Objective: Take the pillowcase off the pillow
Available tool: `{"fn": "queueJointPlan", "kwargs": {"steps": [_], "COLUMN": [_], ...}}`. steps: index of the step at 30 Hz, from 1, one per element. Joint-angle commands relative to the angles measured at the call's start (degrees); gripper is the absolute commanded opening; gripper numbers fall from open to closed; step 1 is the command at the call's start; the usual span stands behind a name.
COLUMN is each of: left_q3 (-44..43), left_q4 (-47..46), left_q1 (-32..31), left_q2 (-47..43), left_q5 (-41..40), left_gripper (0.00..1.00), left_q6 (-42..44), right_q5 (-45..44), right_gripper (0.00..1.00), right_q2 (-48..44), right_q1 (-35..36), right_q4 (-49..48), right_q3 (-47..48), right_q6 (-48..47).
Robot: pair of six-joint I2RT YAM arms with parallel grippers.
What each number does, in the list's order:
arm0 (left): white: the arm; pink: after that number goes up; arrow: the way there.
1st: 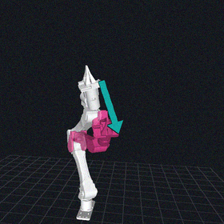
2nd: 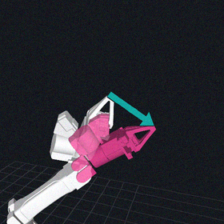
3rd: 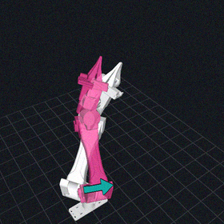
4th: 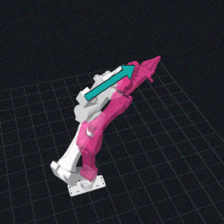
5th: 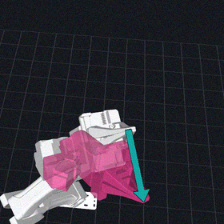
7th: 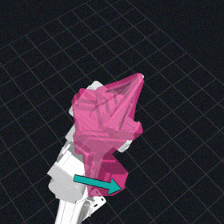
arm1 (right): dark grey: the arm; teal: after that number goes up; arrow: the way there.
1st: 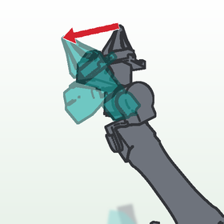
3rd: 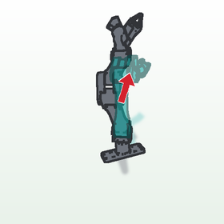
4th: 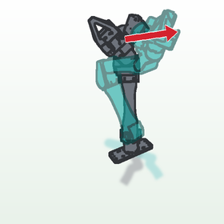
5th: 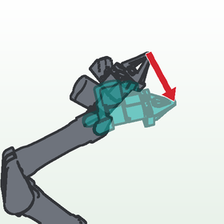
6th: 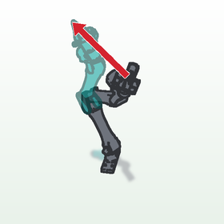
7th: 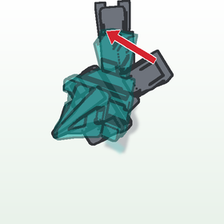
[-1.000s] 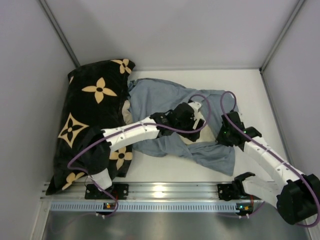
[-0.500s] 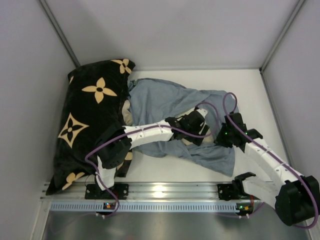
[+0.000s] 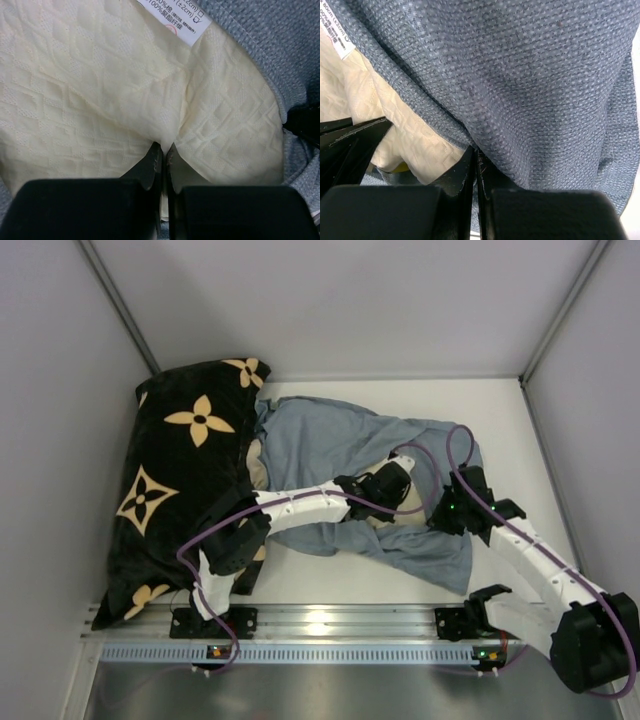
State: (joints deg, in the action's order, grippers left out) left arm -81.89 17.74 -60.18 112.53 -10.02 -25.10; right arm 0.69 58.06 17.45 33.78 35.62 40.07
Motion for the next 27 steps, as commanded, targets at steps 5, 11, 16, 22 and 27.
{"fn": "queueJointPlan", "kwargs": {"steps": [5,11,16,22,27], "left_q3": [-1.8,-10.0,-14.6,-18.1,-24.2], "left_q4": [-2.9,3.6,5.2,6.2,6.6], "left_q1": [2.9,11.4,14.8,15.5,17.3], "left_q2": [-5.8,-11.7,-12.5,-12.8,-13.3], "left_q5": [-3.5,-2.8,-0.3,3.9,6.1], "left_gripper": [0.0,0.0,0.0,0.0,0.0], "left_q6": [-1.6,-3.2,-4.7,-7.1,-9.3], "right_q5": [1.9,2.4,3.1,1.7,-0.1], "right_gripper": [0.0,0.0,0.0,0.0,0.0], "right_q2": [-1.8,-2.8,-3.2,-1.6,3.1], "right_q1": [-0.1,0.0,0.2,0.9,4.5], "right_q4": [0.1,-0.1,-0.9,-2.7,-4.9], "right_q3": [-1.5,-2.0,-2.9,-4.9,-5.2], "right_q6": [-0.3,-0.1,-0.3,0.3,1.7]}}
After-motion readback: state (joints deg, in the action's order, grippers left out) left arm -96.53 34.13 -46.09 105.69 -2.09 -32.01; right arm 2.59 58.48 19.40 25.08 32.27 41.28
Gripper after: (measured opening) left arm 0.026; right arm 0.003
